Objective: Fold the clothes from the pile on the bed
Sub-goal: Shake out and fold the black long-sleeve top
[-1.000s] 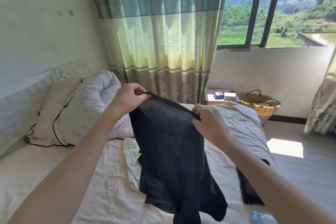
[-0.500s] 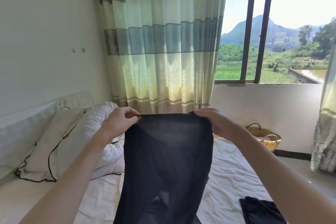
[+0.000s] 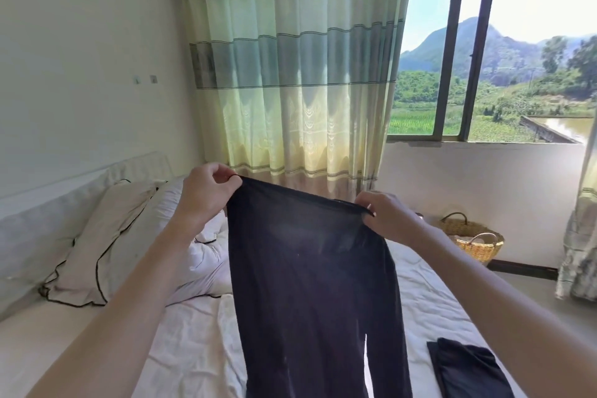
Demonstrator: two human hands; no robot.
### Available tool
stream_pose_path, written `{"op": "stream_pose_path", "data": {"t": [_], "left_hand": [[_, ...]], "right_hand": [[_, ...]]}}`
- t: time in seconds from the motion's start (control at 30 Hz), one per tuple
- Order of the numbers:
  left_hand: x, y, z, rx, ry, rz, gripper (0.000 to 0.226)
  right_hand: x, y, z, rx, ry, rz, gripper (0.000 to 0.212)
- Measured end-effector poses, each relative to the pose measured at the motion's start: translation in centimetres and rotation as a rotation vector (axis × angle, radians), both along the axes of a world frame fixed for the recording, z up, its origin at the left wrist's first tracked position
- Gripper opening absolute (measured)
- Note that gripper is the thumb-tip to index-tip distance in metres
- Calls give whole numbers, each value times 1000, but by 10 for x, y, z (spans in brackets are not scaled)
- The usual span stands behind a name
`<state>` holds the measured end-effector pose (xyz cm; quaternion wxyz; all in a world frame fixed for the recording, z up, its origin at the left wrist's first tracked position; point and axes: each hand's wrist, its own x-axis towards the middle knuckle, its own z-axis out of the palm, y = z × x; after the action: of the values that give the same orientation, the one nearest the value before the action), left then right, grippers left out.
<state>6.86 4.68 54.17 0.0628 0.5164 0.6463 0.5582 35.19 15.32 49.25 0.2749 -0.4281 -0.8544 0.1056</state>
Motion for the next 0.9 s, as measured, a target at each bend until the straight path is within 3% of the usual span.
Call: {"op": "stream_pose_path", "data": {"t": [0.13,0.2,0.33,0.47,0.57,0.73,0.83,0.9], "left_hand": [[-3,-5,1,41,-23,10,16],[-10,-8,0,52,-53,23,17],[-22,-12,-12,-8,-6,58,20],[-31,-13,-27,-66,-25,71,15],[-37,-20,-35,-144,-65,-5,10],[-47,-47,-45,-254,-124,-86,14],[-48,-66,-61,-312,-312,-128,15],[-43,-78,-74,-311,-485,-133,20]], "right_hand": [[6,-3,-12,-50,-183,-24,23],[14,-3,-19,-93,-155,-83,21],[19,0,-22,-280,355,-129,16],[18,-4,-4,-585,749,61,10],[10,-8,1,-567,720,76,17],[6,-15,0,-525,489,82,24],[6,-25,-9,-684,397,207,26],[3,-35,-20,-870,449,347,19]]}}
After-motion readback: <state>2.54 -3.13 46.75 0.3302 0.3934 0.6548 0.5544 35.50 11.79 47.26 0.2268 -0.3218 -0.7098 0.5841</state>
